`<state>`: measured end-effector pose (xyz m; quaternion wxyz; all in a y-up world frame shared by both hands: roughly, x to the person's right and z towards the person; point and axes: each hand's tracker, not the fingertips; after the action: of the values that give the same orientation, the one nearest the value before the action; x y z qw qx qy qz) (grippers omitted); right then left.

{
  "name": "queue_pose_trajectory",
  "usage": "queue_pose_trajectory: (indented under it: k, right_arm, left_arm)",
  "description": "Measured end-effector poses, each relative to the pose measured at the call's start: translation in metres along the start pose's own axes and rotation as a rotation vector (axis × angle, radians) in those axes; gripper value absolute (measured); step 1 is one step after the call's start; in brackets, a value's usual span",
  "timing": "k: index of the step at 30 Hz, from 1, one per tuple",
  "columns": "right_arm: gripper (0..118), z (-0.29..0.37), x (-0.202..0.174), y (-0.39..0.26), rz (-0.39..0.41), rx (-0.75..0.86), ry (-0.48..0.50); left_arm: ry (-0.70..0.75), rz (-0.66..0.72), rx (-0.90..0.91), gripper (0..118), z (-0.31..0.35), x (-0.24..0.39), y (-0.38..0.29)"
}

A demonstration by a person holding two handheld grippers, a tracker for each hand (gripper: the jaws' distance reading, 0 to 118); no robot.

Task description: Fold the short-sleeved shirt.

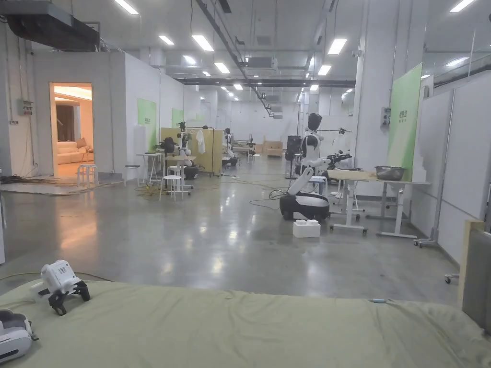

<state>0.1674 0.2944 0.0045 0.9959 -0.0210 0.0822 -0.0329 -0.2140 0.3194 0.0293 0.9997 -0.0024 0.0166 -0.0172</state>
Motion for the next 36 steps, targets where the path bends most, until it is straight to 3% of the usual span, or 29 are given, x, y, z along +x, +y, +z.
queue_pose_trajectory:
  k: [2,5,28,31,34,36]
  right_arm:
    - [102,0.0,-0.001,0.0,-0.009,0.006,0.002]
    - [118,-0.002,-0.002,0.0,-0.001,0.017,-0.003]
    - [118,-0.001,0.0,0.008,-0.034,0.002,-0.003]
    - [118,-0.003,-0.002,0.013,-0.07,-0.025,-0.004]
    - [118,-0.005,-0.004,0.018,-0.075,-0.073,-0.021]
    - [118,-0.005,-0.007,0.02,-0.099,-0.105,-0.091]
  left_arm:
    - [-0.005,-0.006,0.005,117,0.0,0.0,0.0]
    - [0.003,-0.011,0.02,118,0.0,0.001,-0.001]
    - [0.015,0.005,-0.007,118,0.002,-0.003,-0.003]
    - [0.009,0.026,-0.011,118,0.002,-0.005,-0.003]
    - [0.003,0.046,-0.012,118,0.001,-0.007,-0.002]
    - [0.0,0.045,-0.013,118,0.002,-0.007,-0.002]
